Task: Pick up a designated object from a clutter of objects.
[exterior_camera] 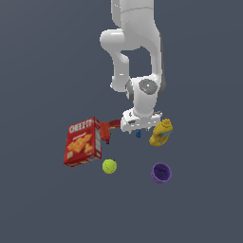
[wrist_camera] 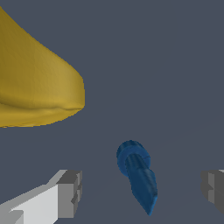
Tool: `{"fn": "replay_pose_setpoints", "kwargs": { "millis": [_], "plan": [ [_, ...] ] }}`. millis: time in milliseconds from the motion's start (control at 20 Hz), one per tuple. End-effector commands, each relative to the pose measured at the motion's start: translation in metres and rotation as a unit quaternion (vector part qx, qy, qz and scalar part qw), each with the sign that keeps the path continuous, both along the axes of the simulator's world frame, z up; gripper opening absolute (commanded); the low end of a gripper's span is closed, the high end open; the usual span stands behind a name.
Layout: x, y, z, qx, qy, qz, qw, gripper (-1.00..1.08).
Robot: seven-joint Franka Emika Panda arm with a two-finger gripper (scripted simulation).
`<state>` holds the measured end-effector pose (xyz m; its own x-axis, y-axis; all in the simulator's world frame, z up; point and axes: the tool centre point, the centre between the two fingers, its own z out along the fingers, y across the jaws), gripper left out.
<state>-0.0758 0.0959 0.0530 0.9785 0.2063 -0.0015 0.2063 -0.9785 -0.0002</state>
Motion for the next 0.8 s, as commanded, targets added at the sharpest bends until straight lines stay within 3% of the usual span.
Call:
{"fn": "replay_pose_setpoints", "kwargs": {
  "millis": [0,200,250,750],
  "plan": [
    [0.0002,0.0000,-0.0072,0.000,0.000,0.000,1.0000,1.00],
    [0.0002,0.0001,-0.0108,0.000,-0.001,0.000,1.0000,1.00],
    [0.0002,0.0001,-0.0108,0.000,-0.001,0.000,1.0000,-1.00],
    [0.0002,0.0001,-0.0107,0.000,-0.001,0.000,1.0000,-1.00]
  ]
}}
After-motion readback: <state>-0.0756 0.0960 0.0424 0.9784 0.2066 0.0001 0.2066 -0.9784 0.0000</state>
